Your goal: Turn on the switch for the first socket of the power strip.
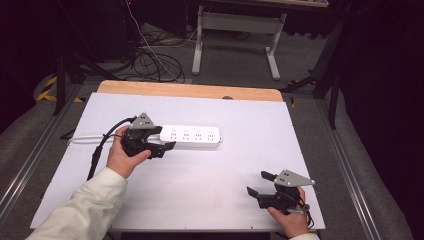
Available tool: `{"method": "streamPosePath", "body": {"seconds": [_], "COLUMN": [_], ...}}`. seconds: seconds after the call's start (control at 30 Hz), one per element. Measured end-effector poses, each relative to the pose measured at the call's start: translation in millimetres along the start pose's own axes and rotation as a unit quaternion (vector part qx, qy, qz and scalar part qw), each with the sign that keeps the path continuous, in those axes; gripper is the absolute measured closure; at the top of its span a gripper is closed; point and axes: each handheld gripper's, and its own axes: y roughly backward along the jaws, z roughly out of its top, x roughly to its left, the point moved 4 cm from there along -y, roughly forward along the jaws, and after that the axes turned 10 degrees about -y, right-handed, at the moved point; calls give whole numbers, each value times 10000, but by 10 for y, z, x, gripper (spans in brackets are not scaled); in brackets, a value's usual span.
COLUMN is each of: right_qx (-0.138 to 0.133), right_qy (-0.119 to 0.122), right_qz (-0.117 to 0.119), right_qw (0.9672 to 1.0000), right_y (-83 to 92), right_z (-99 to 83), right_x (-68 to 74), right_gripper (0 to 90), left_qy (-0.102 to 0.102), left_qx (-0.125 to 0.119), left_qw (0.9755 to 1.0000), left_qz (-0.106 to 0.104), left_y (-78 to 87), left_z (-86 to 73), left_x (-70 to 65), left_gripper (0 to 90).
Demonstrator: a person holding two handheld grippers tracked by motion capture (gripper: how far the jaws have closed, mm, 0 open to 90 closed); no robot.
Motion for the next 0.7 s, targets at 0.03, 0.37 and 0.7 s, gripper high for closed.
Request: {"method": "streamPosePath", "body": {"seconds": [0.03,0.37,0.7], "right_qx": [-3,-4,-17], "right_qy": [-4,6,7], "right_qz": [3,39,75], "right_qw": [10000,10000,10000], "right_y": [2,4,12], "right_z": [0,-2,-1], "right_x": [0,7,12], "right_gripper": [231,232,232], "left_qy": [-15,55,65], "left_qx": [-5,85,194], "left_qw": [10000,9999,9997], "left_qz": [30,87,137], "left_y": [-7,-137,-307], "left_z": [21,196,319], "left_x": [21,116,190], "left_gripper": [280,295,304]}}
